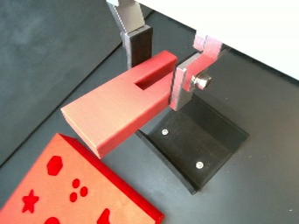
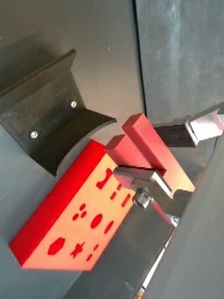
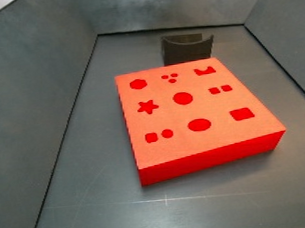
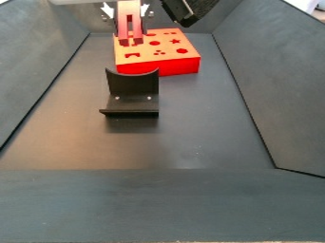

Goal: Pick up the double-square object. Move up. Rotate the double-square object. Place the double-square object on the fixture. Regrasp the double-square object. Move to above the board. Insert the double-square object.
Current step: Place the double-square object on the fixture.

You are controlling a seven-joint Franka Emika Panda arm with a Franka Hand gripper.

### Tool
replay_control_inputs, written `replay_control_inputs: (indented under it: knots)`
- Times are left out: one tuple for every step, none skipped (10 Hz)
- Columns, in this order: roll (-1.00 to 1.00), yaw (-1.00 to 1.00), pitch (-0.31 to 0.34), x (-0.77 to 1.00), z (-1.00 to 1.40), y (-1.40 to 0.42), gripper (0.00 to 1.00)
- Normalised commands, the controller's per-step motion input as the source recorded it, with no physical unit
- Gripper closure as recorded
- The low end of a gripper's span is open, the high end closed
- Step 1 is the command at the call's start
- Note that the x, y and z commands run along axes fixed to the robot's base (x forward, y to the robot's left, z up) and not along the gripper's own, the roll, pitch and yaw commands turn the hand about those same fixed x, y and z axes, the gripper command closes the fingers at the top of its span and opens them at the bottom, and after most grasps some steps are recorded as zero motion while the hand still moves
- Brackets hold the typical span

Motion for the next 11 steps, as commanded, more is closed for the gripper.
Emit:
replay_control_inputs:
  knots:
    - [-0.21,-0.10,0.102,0.08,-0.01,0.04,1.00]
    - [-1.00,-0.22,-0.036,0.10,-1.00,0.07,1.00]
    - [-1.00,-0.22,-0.047,0.10,-1.00,0.07,1.00]
    - [-1.00,-0.21,-0.038,0.11,-1.00,0.08,1.00]
    - [-1.00,-0.19,-0.022,0.12,-1.00,0.08,1.00]
    - [-1.00,-0.18,-0.021,0.13,-1.00,0.08,1.00]
    - [-0.95,-0.16,-0.024,0.14,-1.00,0.09,1.00]
    - [-0.85,-0.14,-0.022,0.15,-1.00,0.10,1.00]
    - [-0.64,-0.10,-0.017,0.16,-1.00,0.10,1.00]
    - [-0.48,-0.08,-0.007,0.17,-1.00,0.11,1.00]
    - [-0.29,-0.07,0.014,0.18,-1.00,0.11,1.00]
